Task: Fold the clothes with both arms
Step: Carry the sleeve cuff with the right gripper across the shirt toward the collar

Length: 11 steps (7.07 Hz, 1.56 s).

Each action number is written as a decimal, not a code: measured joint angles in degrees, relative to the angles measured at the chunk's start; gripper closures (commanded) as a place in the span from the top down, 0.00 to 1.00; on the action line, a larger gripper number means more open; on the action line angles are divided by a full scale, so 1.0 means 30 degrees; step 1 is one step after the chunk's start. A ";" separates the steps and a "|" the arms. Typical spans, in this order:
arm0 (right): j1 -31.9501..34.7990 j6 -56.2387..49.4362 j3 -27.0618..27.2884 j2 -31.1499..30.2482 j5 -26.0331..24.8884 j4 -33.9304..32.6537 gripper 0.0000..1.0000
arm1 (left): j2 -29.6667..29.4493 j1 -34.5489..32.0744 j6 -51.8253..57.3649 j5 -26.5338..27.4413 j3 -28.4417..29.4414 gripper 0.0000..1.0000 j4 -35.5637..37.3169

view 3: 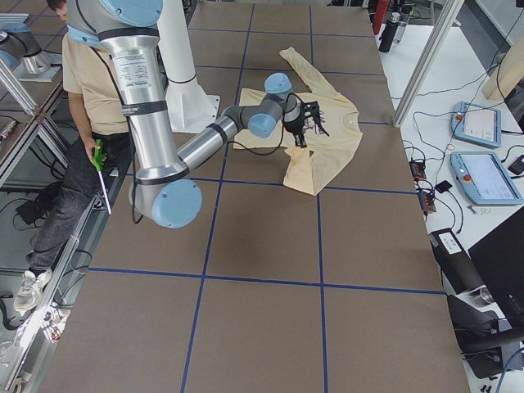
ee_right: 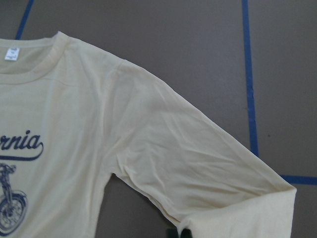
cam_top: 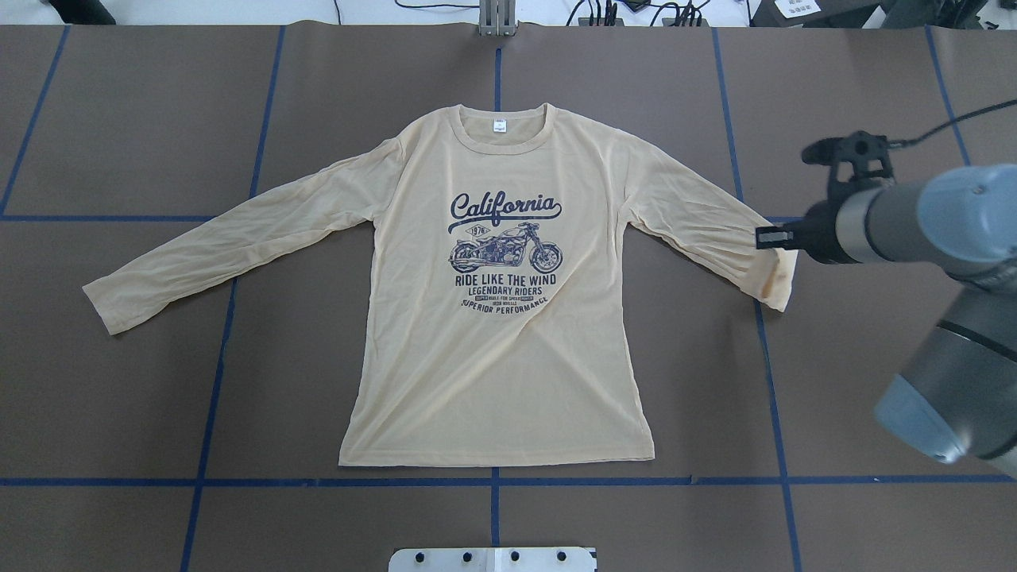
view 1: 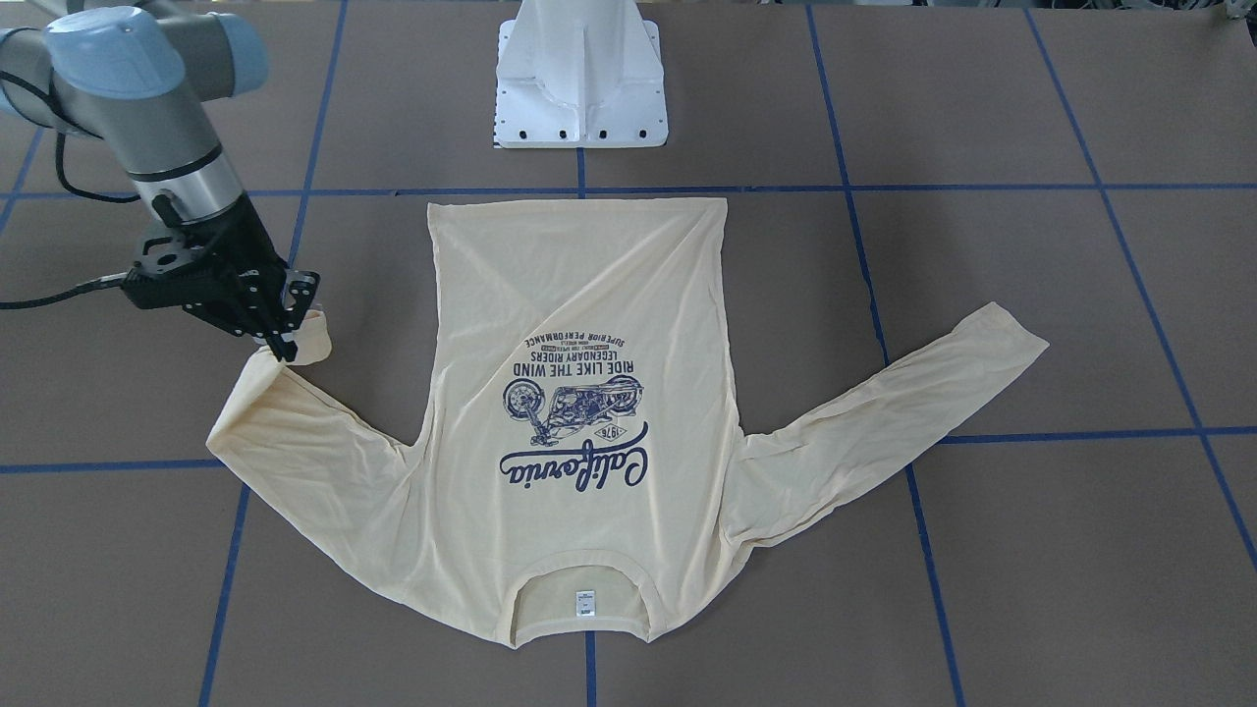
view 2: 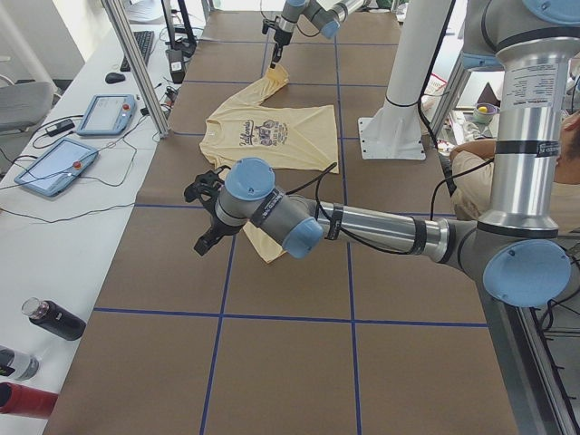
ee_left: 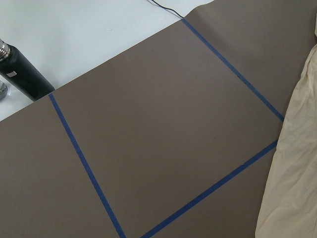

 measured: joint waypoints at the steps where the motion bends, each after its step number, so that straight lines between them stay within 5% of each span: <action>1: -0.0362 0.0385 -0.1748 0.3059 -0.0637 -0.1153 0.00 | -0.0005 0.0000 -0.0007 -0.0007 0.0029 1.00 -0.0007; 6: -0.2563 0.3484 -1.2857 1.3755 -0.3912 0.0665 0.00 | 0.0018 0.0000 -0.0010 0.0005 0.0104 1.00 -0.0001; 8: -0.3497 0.3915 -1.7108 1.6454 -0.5157 0.2827 0.00 | 0.0025 -0.0001 -0.0011 0.0005 0.0124 1.00 -0.0001; 11: -0.4353 0.3963 -1.9303 1.7603 -0.6223 0.3558 0.46 | 0.0029 0.0000 -0.0010 0.0005 0.0153 1.00 0.0001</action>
